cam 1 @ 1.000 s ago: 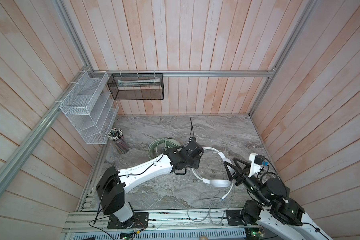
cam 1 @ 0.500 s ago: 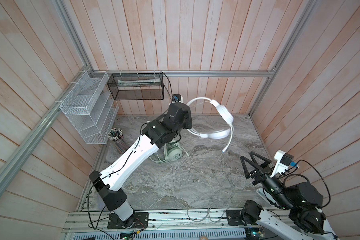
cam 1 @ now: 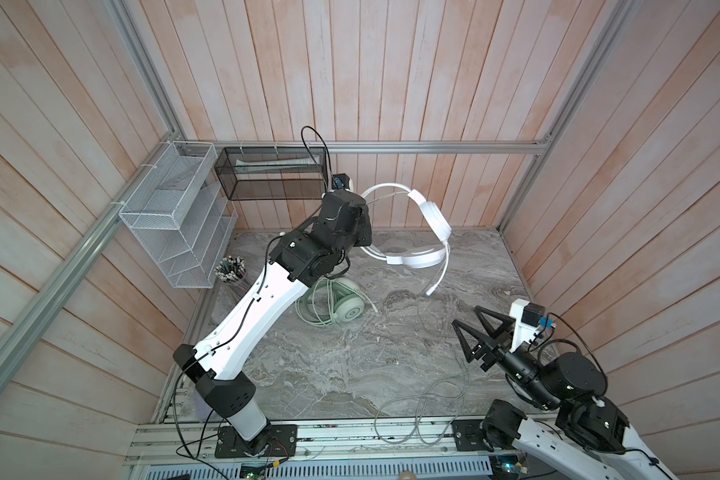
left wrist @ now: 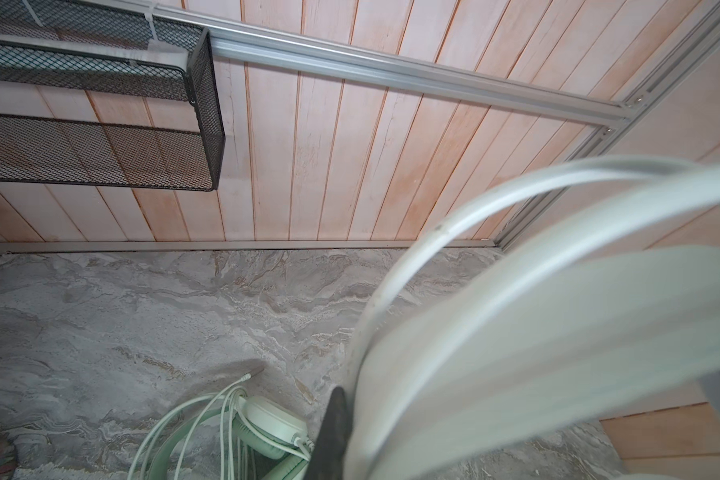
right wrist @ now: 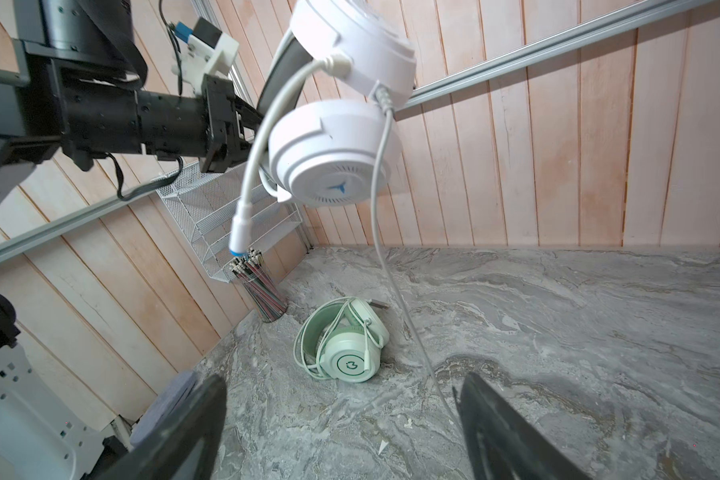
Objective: Wrap the headphones
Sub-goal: 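Lift the white headset up and away with the left gripper while the right withdraws, then hold the white headset raised with the left gripper while the right gripper moves toward it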
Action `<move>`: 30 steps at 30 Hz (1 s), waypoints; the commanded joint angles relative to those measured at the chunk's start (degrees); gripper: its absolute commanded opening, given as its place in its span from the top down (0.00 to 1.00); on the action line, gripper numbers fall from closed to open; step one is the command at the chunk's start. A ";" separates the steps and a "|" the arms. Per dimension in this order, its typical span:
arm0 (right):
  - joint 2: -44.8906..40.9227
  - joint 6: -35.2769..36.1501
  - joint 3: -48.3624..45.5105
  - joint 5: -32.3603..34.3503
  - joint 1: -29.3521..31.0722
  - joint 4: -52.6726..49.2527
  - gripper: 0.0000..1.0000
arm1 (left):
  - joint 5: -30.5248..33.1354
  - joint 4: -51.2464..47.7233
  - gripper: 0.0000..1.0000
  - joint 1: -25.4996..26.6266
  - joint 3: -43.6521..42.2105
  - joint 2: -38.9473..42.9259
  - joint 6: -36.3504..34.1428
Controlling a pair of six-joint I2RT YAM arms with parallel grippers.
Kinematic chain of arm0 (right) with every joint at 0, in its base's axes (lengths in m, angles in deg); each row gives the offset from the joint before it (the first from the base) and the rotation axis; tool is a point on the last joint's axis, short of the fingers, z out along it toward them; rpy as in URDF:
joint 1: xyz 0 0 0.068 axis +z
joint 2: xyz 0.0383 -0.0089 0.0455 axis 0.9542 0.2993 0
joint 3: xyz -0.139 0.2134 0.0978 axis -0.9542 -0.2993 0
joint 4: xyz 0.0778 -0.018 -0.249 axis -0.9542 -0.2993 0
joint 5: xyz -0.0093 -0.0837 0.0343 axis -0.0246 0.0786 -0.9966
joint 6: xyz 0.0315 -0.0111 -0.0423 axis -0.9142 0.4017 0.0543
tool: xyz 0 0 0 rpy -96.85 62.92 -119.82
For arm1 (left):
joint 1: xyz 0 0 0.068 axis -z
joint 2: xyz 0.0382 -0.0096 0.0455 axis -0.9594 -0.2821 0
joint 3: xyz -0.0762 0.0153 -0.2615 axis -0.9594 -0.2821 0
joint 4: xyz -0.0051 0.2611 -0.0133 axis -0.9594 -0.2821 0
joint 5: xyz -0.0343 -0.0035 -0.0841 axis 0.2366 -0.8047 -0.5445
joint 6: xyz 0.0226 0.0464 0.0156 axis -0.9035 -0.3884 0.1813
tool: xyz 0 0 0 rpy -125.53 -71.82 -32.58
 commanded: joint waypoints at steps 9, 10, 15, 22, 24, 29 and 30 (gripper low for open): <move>1.21 -3.53 -6.22 3.76 0.21 7.62 0.07 | -3.90 15.75 1.00 0.08 -21.28 14.85 -0.32; 1.86 -3.91 -6.39 4.52 0.22 8.23 0.07 | -4.11 17.88 1.00 0.15 -24.43 16.87 0.63; 3.42 -6.09 -6.95 6.83 0.24 9.76 0.07 | -1.35 25.01 1.00 0.17 -36.27 24.95 4.56; 2.98 -3.55 -9.92 7.61 0.23 11.17 0.07 | -2.59 27.77 1.00 -0.10 -41.49 27.88 4.02; 4.20 -2.09 -10.05 8.36 0.27 11.43 0.07 | -5.00 31.36 1.00 -0.68 -44.75 29.62 3.67; 5.72 -1.73 -10.62 8.75 0.24 10.85 0.08 | -6.27 32.96 1.00 -0.97 -46.71 30.75 3.64; 5.62 -1.75 -10.87 8.38 0.24 10.60 0.08 | -6.79 33.18 1.00 -1.10 -46.95 30.83 3.64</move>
